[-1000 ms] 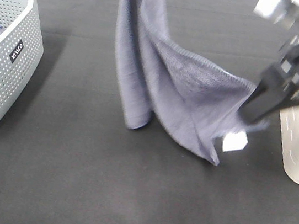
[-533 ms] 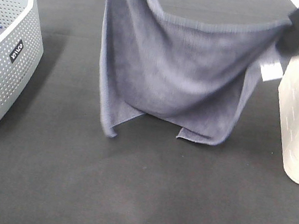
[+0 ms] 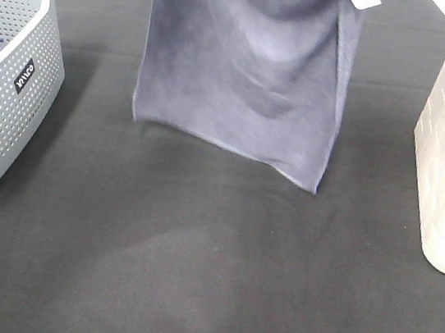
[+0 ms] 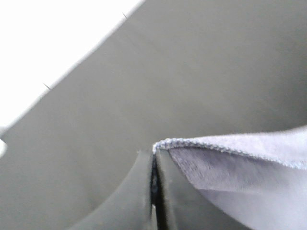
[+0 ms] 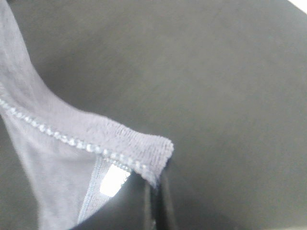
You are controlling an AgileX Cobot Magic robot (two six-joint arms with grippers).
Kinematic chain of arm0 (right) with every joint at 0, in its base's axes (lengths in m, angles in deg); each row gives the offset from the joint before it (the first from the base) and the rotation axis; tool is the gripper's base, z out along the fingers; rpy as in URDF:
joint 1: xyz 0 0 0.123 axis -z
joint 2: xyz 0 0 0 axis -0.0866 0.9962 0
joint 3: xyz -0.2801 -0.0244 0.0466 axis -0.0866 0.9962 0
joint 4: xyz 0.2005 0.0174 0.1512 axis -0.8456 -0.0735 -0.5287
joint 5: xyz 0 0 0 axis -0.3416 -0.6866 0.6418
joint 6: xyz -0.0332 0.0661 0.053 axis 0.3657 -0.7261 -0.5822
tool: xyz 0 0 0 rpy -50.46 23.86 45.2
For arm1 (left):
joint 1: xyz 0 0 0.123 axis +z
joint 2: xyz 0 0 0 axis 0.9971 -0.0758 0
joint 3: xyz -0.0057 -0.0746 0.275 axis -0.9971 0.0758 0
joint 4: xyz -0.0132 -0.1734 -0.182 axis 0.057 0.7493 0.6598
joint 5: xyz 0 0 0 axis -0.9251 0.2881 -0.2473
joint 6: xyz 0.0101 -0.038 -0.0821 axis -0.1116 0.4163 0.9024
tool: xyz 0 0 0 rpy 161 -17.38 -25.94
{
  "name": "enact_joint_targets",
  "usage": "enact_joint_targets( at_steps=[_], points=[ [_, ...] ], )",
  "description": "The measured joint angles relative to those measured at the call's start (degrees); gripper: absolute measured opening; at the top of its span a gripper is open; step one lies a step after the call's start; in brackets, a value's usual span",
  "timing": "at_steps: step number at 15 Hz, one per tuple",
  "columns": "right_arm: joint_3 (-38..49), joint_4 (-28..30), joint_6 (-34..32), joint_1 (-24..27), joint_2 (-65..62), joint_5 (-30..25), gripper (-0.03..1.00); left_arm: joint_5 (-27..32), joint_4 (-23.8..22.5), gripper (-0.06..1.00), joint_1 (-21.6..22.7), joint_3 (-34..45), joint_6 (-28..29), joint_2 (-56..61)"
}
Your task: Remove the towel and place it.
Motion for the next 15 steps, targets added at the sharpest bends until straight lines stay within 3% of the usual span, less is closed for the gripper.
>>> enact_joint_targets(
  at_steps=[2, 4, 8, 10, 11, 12, 13, 14, 15],
  points=[
    [-9.63, 0.23, 0.52, 0.0, 7.22, 1.26, 0.0, -11.29, -3.09, 0.0, 2.58, 0.0, 1.83, -2.06],
    [-18.85, 0.11, 0.52, 0.0, 12.09, 2.06, 0.0, -18.11, -4.76, 0.0, 4.98, 0.0, 2.12, -3.04],
    [-24.98, -0.23, 0.92, 0.0, 16.84, 5.04, 0.0, -20.91, -4.98, 0.0, 5.96, 0.0, 2.18, -5.9],
    [-25.1, -0.11, 0.92, 0.0, 20.0, -2.12, 0.0, -16.21, -4.93, 0.0, 5.33, 0.0, 2.18, -7.96],
    [-25.1, 0.0, 0.8, 0.0, 20.91, -5.1, 0.0, -11.06, -4.93, 0.0, 4.7, 0.0, 2.12, -8.94],
    [-25.1, 0.52, 0.34, 0.0, 22.35, -10.83, 0.0, -8.08, -4.93, 0.0, 4.24, 0.0, 1.89, -9.45],
    [-25.1, 1.38, -0.69, 0.0, 23.03, -16.73, 0.0, -2.12, -4.76, 0.0, 3.09, 0.0, 0.63, -10.26],
    [-25.1, 3.27, -2.69, 0.0, 23.03, -27.67, 0.0, 10.77, -2.06, 0.0, 1.38, 0.0, -4.7, -11.29],
    [-25.1, 3.61, -3.72, 0.0, 22.98, -31.74, 0.0, 17.3, 1.26, 0.0, 1.03, 0.0, -7.28, -11.46]
  ],
)
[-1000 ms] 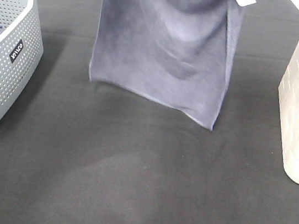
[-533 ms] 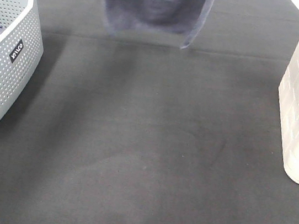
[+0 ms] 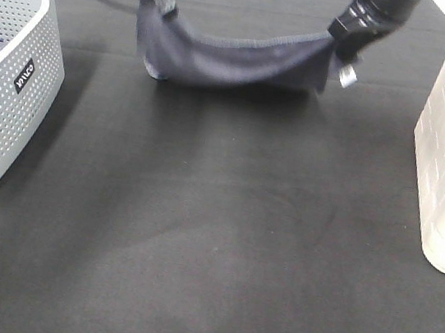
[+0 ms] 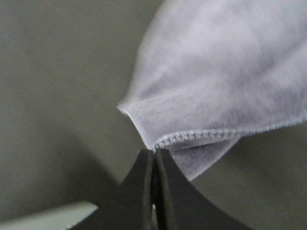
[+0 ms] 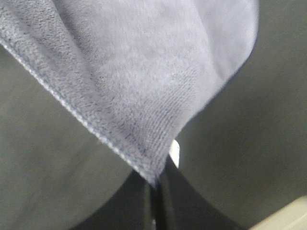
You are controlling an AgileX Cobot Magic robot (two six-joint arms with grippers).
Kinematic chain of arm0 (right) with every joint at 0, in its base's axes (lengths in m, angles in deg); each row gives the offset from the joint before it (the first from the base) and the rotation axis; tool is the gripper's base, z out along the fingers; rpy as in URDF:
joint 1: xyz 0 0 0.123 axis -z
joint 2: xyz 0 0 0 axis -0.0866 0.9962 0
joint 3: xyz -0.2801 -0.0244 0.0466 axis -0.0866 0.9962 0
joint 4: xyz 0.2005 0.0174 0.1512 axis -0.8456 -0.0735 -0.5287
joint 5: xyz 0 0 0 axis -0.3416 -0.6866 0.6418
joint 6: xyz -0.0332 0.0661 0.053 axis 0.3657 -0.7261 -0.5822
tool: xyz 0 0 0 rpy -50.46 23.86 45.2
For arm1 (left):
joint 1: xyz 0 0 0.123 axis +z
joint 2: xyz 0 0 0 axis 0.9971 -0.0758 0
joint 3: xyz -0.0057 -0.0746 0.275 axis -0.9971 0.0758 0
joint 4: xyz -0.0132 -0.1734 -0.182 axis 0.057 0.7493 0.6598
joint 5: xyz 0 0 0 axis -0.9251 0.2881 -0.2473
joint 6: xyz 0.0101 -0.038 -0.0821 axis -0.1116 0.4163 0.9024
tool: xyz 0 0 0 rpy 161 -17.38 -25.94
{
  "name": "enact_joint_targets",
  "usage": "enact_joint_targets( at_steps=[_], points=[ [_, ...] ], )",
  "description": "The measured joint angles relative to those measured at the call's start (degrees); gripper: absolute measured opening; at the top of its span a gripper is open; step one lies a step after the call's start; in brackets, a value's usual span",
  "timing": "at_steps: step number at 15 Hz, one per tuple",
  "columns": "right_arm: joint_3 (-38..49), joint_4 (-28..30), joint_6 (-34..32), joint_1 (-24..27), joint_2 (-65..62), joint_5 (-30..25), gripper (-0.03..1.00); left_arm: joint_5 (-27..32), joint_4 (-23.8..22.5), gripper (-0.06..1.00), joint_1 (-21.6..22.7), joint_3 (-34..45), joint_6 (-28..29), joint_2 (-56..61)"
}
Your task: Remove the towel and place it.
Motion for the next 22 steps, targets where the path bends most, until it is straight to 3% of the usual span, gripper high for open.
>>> enact_joint_targets(
  at_steps=[3, 5, 12, 15, 22],
  points=[
    [0.0, 0.29, -3.55, 0.0, 0.0, -2.64, 0.0, 13.29, 6.7, 0.0, 0.0, 0.0, -6.3, -2.01],
    [2.92, -0.69, -4.98, 0.0, 0.0, -2.58, 0.0, 19.25, 8.48, 0.0, 0.0, 0.0, -9.11, -4.13],
    [16.33, -6.25, -7.91, 0.0, -0.17, -2.58, 0.0, 19.82, 11.12, 0.0, 0.06, 1.49, -10.08, -4.98],
    [23.84, -6.42, -7.96, 0.0, -2.41, -2.58, 0.0, 19.82, 11.57, 0.0, 0.06, 7.45, -10.08, -1.95],
    [32.14, -7.68, -7.96, 0.0, -4.41, -2.58, 0.0, 19.94, 14.67, 0.0, 0.06, 19.82, -10.31, 0.4]
  ],
)
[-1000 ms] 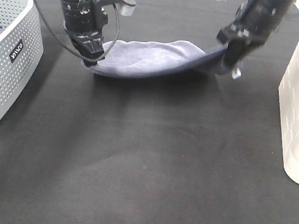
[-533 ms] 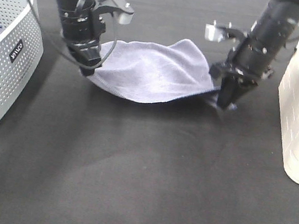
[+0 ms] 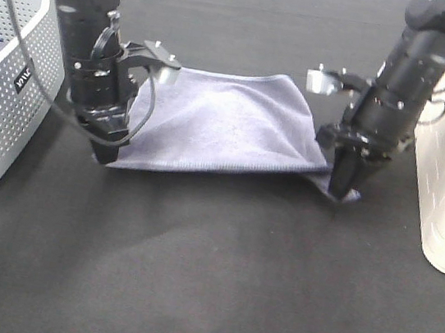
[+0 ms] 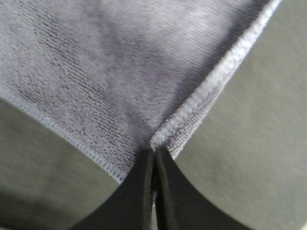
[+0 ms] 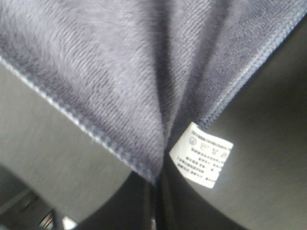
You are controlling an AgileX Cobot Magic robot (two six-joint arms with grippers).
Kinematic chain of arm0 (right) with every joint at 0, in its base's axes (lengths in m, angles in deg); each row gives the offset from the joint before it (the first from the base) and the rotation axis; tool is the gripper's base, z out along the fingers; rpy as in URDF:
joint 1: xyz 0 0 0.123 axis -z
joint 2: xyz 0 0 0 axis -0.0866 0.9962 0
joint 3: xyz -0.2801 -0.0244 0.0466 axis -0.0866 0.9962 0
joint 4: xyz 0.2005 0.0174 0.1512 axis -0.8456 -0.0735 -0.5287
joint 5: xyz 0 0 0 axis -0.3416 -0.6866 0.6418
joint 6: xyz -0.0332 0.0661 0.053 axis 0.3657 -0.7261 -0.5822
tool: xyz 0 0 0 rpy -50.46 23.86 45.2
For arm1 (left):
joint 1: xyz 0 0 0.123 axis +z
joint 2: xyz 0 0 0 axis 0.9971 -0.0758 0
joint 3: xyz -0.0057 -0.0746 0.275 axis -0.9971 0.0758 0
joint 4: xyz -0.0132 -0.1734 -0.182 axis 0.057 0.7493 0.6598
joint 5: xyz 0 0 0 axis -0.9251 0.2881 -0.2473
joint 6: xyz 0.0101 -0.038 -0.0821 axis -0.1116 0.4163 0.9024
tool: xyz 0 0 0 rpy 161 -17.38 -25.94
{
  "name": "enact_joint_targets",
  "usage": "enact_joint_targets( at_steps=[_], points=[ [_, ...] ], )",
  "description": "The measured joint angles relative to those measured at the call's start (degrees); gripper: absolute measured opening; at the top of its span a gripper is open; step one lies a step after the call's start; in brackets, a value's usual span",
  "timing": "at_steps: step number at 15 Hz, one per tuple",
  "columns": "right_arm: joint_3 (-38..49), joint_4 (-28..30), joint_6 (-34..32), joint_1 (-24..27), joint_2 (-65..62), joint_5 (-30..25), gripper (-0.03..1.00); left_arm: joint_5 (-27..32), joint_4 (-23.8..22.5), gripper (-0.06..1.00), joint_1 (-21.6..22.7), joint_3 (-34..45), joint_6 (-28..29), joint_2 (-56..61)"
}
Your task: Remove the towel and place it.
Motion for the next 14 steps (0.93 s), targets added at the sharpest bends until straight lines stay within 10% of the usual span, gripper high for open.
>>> enact_joint_targets(
  at_steps=[14],
  points=[
    [13.52, -2.58, 3.44, -5.33, -5.79, 0.11, 0.01, -0.17, 0.57, 0.0, -0.06, 17.3, -4.13, 8.25]
  ],
)
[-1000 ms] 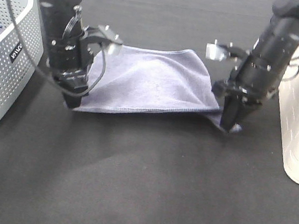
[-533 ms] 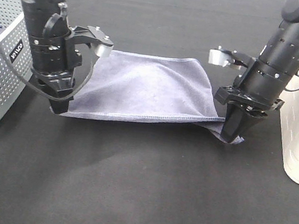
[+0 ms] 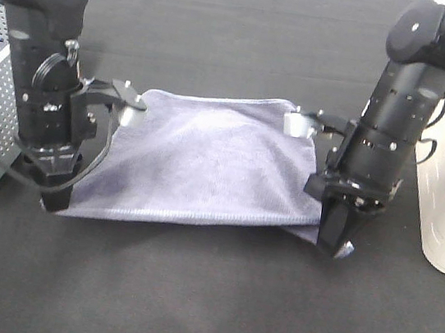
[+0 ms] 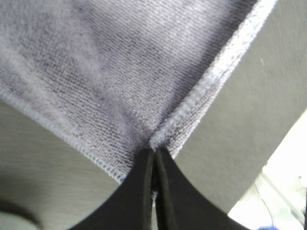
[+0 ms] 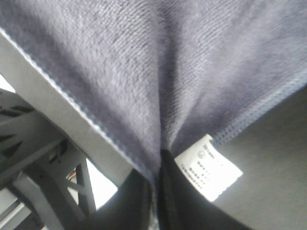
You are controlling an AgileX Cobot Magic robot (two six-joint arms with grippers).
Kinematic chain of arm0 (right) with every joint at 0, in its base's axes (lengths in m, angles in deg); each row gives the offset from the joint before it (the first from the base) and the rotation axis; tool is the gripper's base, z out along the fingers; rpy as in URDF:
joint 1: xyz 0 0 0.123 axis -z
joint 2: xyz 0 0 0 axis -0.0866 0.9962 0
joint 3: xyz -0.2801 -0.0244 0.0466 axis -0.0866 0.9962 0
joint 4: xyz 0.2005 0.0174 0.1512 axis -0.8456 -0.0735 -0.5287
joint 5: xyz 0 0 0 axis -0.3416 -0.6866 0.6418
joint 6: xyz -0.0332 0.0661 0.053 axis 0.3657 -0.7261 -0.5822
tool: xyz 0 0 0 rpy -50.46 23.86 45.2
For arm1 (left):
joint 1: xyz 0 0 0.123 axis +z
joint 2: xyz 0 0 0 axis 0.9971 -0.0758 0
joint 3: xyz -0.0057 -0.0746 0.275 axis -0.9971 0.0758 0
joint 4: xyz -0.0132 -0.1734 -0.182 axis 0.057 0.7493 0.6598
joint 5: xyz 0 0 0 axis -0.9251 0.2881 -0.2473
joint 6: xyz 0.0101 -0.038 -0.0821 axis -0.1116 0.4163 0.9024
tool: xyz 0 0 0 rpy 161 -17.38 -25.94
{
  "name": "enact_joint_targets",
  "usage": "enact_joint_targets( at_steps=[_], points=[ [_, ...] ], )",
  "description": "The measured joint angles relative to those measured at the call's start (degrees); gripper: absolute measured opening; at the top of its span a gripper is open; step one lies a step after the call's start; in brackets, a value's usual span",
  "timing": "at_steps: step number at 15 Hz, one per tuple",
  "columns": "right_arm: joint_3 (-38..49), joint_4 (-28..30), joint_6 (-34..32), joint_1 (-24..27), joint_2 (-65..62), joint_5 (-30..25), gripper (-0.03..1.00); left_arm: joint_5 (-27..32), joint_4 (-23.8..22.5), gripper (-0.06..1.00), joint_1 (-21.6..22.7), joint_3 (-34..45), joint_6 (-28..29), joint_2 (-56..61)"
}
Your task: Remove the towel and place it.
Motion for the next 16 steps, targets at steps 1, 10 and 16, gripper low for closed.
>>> enact_joint_targets(
  at_steps=[1, 10, 16],
  points=[
    [0.69, 0.0, 0.0, -0.06, 0.0, 0.0, 0.05, 0.0, 0.11, 0.0, 0.0, 0.57, -0.17, 0.0],
    [7.68, -1.15, 1.2, -0.06, 0.0, 2.12, 0.38, -0.69, 0.23, 0.0, 0.0, 0.86, -1.38, -1.09],
    [8.25, -1.15, -2.01, -0.06, 0.0, 1.6, 0.69, -0.4, 0.23, 0.0, 0.0, 1.83, -1.38, -1.09]
  ],
)
